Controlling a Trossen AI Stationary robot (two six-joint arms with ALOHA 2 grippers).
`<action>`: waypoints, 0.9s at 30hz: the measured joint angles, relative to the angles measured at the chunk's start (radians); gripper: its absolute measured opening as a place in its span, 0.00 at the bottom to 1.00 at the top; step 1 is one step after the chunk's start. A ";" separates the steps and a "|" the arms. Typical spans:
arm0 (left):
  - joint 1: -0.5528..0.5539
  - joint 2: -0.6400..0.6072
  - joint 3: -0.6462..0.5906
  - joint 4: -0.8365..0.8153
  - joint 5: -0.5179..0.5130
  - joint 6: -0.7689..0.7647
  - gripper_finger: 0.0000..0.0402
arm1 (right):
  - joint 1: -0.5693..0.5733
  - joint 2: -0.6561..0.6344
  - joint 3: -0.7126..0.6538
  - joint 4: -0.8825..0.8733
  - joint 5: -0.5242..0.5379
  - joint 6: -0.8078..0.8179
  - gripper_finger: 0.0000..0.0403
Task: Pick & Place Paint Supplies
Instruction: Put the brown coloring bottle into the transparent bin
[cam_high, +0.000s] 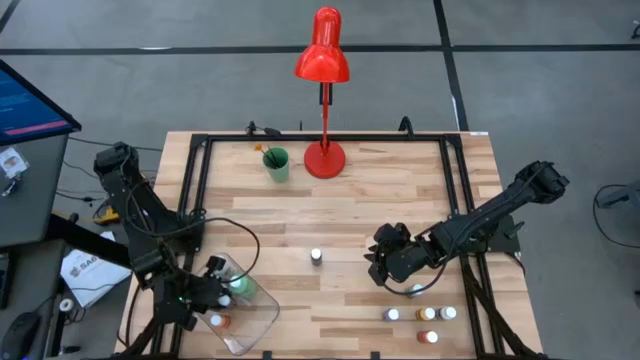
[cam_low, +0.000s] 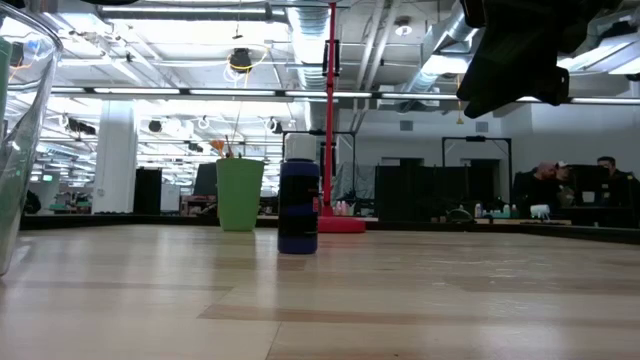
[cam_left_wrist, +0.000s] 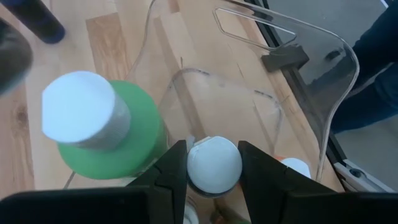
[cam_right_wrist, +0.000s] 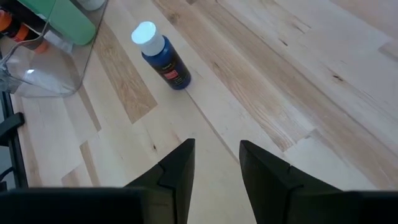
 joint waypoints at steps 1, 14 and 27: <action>0.000 0.000 0.000 0.000 -0.001 0.002 0.26 | 0.000 0.000 0.000 -0.001 0.000 -0.002 0.30; -0.007 0.000 -0.025 0.005 -0.027 0.021 0.26 | 0.000 0.000 0.000 -0.002 0.000 -0.001 0.30; -0.032 -0.002 -0.066 0.043 -0.027 0.062 0.26 | -0.001 0.000 0.000 -0.002 0.001 0.001 0.31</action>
